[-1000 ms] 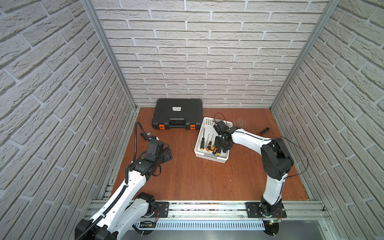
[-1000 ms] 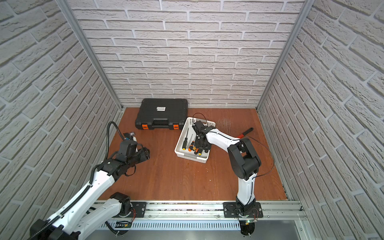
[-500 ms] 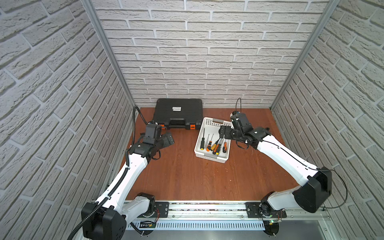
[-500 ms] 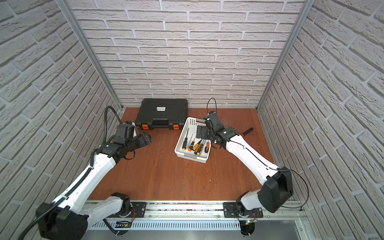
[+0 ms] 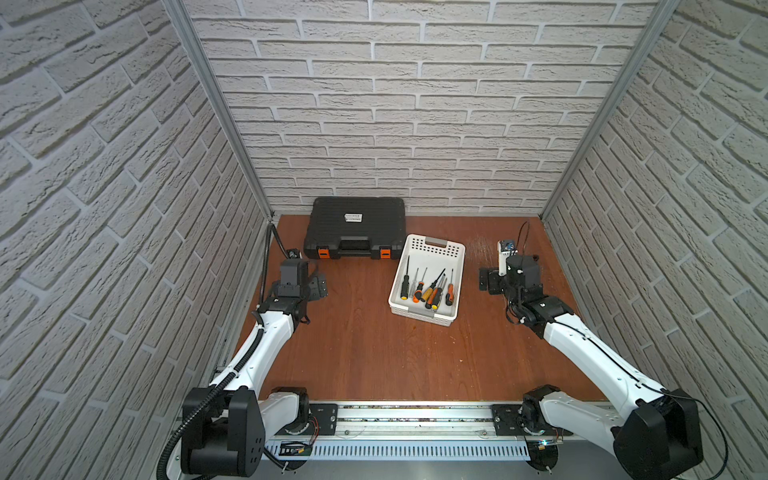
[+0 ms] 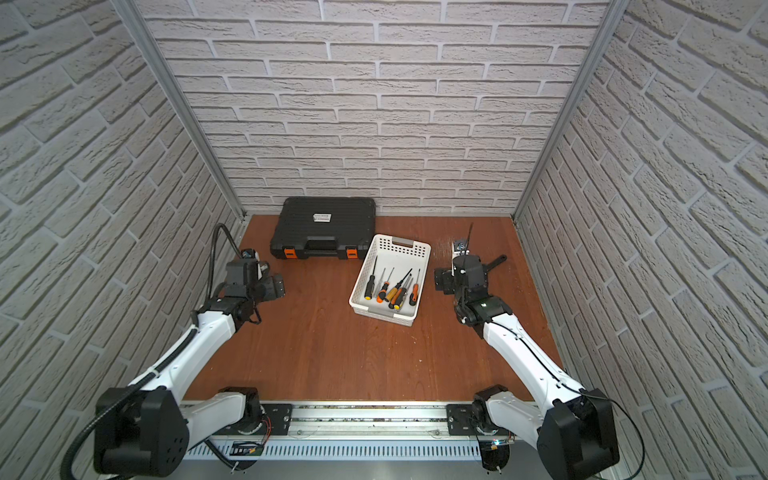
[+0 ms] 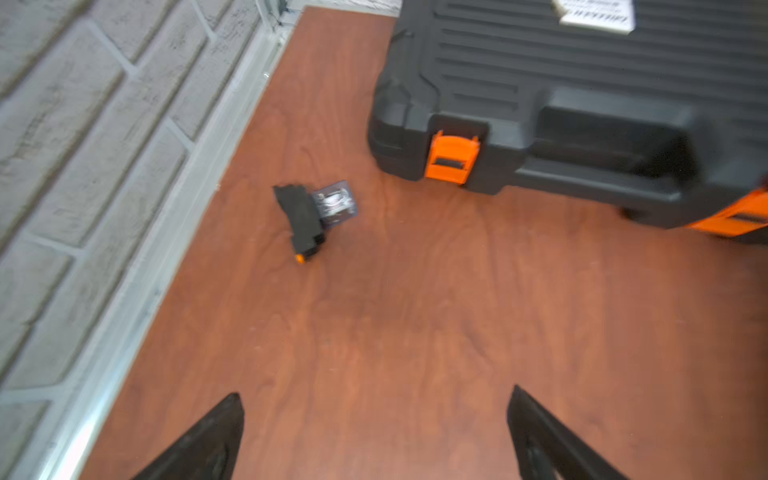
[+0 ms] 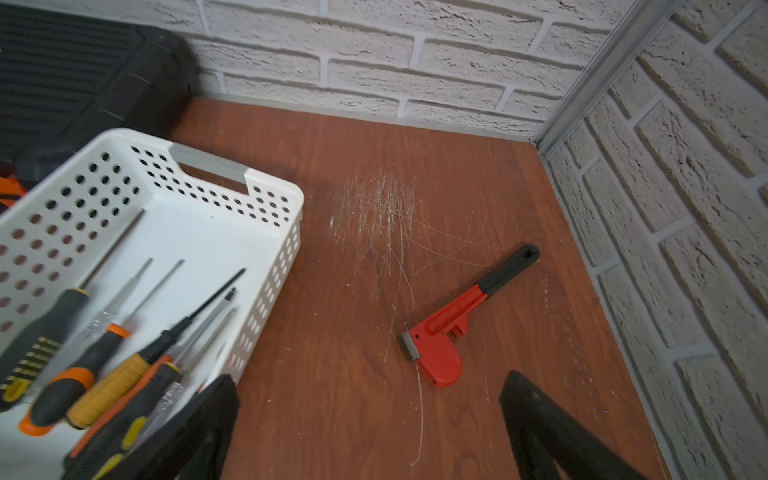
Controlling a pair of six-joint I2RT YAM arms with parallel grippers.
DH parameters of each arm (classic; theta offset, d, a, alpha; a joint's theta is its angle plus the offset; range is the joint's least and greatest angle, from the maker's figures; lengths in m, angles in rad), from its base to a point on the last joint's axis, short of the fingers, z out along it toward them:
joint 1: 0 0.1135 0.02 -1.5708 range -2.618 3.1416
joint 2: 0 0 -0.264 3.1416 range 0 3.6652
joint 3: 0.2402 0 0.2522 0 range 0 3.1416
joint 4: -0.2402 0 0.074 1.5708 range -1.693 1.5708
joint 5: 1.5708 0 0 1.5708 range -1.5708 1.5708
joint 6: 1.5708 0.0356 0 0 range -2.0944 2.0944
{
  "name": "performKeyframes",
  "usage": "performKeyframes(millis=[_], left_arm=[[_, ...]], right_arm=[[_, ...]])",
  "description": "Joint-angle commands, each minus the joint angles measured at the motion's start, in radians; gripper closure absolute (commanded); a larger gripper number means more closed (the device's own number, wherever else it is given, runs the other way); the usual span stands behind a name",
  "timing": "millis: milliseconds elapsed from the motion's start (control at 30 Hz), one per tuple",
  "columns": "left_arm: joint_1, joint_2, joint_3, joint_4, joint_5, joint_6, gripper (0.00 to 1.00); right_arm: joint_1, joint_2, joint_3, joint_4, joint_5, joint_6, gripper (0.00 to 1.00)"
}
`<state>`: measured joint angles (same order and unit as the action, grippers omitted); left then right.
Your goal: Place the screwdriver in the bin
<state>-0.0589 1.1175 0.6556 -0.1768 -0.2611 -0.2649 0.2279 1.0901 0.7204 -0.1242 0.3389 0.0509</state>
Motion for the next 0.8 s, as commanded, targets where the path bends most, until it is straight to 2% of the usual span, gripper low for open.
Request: performKeyframes(millis=[0,167,300,467,600,700,767], left_arm=[[0.043,0.01,-0.069,0.227,-0.111,0.095,0.02],[0.074,0.112,-0.157,0.432,-0.098,0.138,0.02],[0.128,0.185,-0.221,0.646,0.001,0.122,0.02],[0.131,0.273,-0.229,0.82,0.063,0.119,0.02],[0.13,0.375,-0.237,0.966,0.069,0.111,0.02],[0.124,0.434,-0.277,1.088,0.069,0.12,0.02],[0.118,0.46,-0.296,1.161,0.068,0.133,0.02]], right_arm=[[-0.056,-0.041,-0.089,0.234,-0.013,-0.047,0.0],[-0.106,0.049,-0.218,0.443,-0.068,-0.027,0.0],[-0.133,0.143,-0.282,0.623,-0.098,-0.019,0.0],[-0.147,0.226,-0.334,0.779,-0.129,-0.017,0.0],[-0.168,0.315,-0.423,1.007,-0.148,0.007,0.0],[-0.177,0.403,-0.425,1.113,-0.178,0.002,0.0],[-0.177,0.393,-0.406,1.061,-0.189,-0.003,0.0]])
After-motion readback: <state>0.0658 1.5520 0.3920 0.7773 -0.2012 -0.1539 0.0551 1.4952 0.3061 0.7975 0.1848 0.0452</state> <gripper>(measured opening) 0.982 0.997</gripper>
